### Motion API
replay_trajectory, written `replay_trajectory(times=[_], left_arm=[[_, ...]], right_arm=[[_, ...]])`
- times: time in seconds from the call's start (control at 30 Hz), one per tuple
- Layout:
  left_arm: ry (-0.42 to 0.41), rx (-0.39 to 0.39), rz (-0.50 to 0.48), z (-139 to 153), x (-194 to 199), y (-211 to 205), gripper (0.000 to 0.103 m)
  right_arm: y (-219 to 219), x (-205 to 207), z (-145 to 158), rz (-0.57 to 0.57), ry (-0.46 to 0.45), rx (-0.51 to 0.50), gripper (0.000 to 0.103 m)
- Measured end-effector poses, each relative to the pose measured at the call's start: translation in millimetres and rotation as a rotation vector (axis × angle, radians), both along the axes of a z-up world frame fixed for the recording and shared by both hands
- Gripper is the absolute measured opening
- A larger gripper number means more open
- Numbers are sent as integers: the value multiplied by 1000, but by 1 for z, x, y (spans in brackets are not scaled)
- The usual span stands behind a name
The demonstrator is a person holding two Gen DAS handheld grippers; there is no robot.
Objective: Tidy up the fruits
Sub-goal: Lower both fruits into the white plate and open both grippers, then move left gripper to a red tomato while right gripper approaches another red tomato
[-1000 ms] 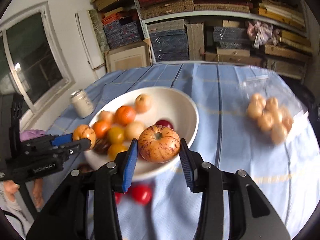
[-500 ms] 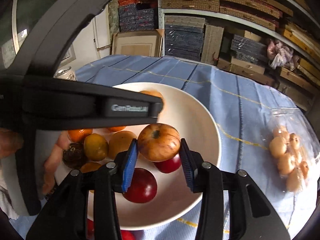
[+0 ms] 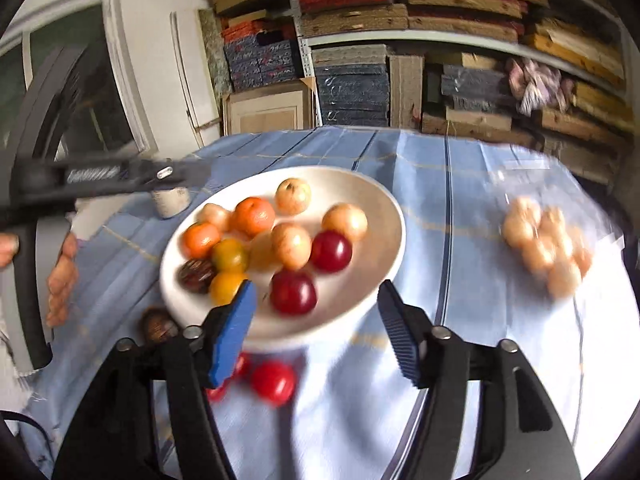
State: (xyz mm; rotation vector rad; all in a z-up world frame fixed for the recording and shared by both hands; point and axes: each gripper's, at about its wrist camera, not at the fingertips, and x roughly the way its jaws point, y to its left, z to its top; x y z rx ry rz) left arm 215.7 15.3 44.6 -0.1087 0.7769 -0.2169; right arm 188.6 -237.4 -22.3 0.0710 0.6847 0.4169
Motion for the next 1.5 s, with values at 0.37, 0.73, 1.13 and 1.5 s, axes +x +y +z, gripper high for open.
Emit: replay_trajectory(times=[0.37,0.73,1.13,1.5], left_arm=[[-12,-57,136,-60,-90,61,64],[-42,-17,90,-65,-105,47,74],[-162,86,-102,-60,-128,-5,74],[-193,137,-191,-68,-118,-39,74]], right_arm=[[-10,-64,-25,-53,58,122,72],[6,-63,-30,1,36,28,72],[19,-69,-29,22,7,-39,62],[9,-62,-33,-11,41,-5,68]])
